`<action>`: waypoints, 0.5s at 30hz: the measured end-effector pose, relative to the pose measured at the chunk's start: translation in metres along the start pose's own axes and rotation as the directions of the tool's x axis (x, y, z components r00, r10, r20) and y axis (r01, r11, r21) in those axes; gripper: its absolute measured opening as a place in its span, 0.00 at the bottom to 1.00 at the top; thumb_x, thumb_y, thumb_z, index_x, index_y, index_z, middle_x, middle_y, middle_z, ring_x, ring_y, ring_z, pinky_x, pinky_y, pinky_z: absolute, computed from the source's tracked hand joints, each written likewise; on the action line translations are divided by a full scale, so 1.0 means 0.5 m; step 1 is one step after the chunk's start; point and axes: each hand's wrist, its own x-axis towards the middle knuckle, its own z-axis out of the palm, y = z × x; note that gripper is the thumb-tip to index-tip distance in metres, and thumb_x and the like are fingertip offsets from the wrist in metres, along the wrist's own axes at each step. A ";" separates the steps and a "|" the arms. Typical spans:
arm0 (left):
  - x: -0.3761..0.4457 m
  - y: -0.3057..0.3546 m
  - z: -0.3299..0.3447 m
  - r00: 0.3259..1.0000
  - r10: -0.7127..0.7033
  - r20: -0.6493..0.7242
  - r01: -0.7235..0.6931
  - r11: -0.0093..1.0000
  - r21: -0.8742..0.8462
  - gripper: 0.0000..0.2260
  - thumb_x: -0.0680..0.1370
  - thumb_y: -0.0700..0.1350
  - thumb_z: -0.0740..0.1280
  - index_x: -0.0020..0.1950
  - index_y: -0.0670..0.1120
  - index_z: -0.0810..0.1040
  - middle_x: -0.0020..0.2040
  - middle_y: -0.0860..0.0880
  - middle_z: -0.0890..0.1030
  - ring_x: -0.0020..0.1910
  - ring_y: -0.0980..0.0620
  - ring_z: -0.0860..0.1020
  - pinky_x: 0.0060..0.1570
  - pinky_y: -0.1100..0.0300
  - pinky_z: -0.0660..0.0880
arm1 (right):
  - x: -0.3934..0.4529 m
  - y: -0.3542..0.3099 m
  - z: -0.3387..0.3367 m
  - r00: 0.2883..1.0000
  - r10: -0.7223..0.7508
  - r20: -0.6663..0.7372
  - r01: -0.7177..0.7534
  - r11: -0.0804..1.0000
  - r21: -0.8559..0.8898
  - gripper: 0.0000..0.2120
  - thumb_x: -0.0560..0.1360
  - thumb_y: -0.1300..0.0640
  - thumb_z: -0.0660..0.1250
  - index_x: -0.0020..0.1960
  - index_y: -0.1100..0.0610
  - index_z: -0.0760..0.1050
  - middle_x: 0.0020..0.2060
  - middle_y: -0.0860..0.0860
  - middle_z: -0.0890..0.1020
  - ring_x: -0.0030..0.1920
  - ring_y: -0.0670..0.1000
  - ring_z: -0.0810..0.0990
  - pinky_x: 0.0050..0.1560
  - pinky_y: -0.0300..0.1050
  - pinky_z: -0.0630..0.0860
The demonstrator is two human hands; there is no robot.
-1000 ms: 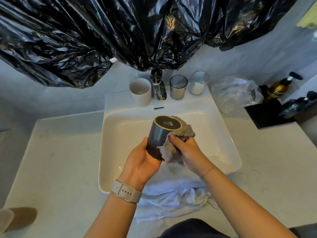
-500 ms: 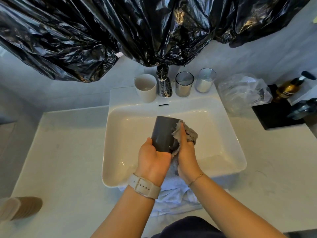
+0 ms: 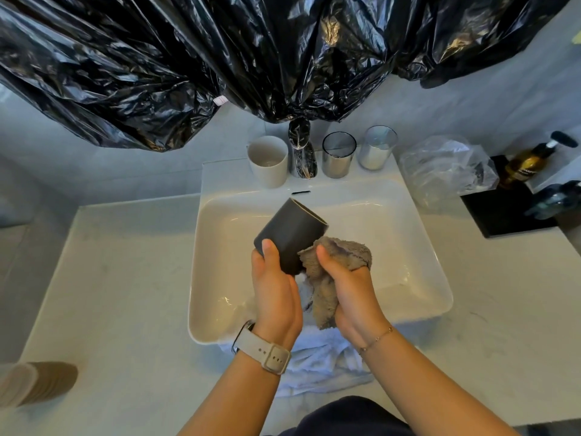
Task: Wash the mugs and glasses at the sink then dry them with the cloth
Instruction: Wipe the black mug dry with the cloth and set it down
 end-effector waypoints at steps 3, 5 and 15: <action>0.016 0.013 -0.009 0.999 0.017 -0.031 -0.018 0.999 -0.049 0.15 0.86 0.49 0.53 0.67 0.44 0.71 0.61 0.41 0.78 0.58 0.48 0.79 0.62 0.53 0.75 | -0.004 0.010 -0.010 0.993 0.032 0.110 -0.036 0.999 0.036 0.19 0.72 0.50 0.68 0.59 0.60 0.80 0.53 0.56 0.85 0.56 0.54 0.83 0.52 0.46 0.82; 0.023 0.018 -0.015 0.999 0.008 -0.047 -0.011 0.998 -0.066 0.15 0.86 0.49 0.53 0.66 0.44 0.72 0.61 0.41 0.79 0.58 0.48 0.79 0.60 0.54 0.76 | -0.005 0.023 -0.014 0.987 0.047 0.152 -0.052 0.998 0.026 0.20 0.72 0.51 0.69 0.60 0.59 0.80 0.54 0.55 0.85 0.55 0.54 0.83 0.49 0.43 0.81; -0.022 -0.036 -0.018 0.982 0.186 -0.017 -0.176 0.954 0.243 0.12 0.85 0.46 0.57 0.68 0.48 0.71 0.59 0.50 0.79 0.56 0.61 0.79 0.50 0.69 0.76 | 0.021 0.048 -0.005 0.989 0.147 0.001 -0.147 0.989 0.030 0.12 0.82 0.60 0.60 0.61 0.64 0.77 0.54 0.61 0.83 0.58 0.60 0.81 0.61 0.58 0.77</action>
